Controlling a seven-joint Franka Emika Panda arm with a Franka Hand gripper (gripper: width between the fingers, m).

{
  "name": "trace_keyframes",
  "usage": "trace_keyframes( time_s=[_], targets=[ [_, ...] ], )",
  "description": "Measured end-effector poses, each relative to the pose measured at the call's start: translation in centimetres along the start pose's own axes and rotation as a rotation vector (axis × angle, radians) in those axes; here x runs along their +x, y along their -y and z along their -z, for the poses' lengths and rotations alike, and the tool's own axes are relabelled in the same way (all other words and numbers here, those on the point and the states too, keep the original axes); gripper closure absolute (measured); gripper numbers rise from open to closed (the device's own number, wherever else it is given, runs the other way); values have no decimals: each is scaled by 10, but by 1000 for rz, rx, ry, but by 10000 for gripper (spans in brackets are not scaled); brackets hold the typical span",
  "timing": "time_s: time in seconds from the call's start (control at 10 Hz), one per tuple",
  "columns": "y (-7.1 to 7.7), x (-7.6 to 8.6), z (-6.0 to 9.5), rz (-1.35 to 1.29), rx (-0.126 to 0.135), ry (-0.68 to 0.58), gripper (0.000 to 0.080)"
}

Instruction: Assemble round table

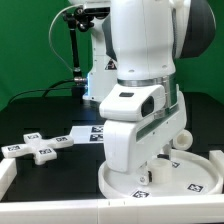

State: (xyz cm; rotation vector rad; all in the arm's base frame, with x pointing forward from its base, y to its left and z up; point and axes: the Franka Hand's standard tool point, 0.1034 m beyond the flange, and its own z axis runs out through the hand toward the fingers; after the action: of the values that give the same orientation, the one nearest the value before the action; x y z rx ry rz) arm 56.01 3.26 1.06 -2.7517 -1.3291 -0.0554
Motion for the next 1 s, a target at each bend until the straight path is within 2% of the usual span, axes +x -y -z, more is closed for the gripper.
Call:
trace_keyframes(
  time_s=[0.2, 0.4, 0.7, 0.8, 0.9, 1.0],
  targets=[
    [0, 0, 0, 0, 0, 0, 157],
    [8, -3, 18, -22, -11, -2, 151],
    [46, -7, 44, -175, -24, 1, 150],
    [58, -5, 46, -209, -25, 3, 150],
    [64, -3, 44, -203, -30, -2, 150],
    [64, -3, 42, -217, -31, -4, 150]
  ],
)
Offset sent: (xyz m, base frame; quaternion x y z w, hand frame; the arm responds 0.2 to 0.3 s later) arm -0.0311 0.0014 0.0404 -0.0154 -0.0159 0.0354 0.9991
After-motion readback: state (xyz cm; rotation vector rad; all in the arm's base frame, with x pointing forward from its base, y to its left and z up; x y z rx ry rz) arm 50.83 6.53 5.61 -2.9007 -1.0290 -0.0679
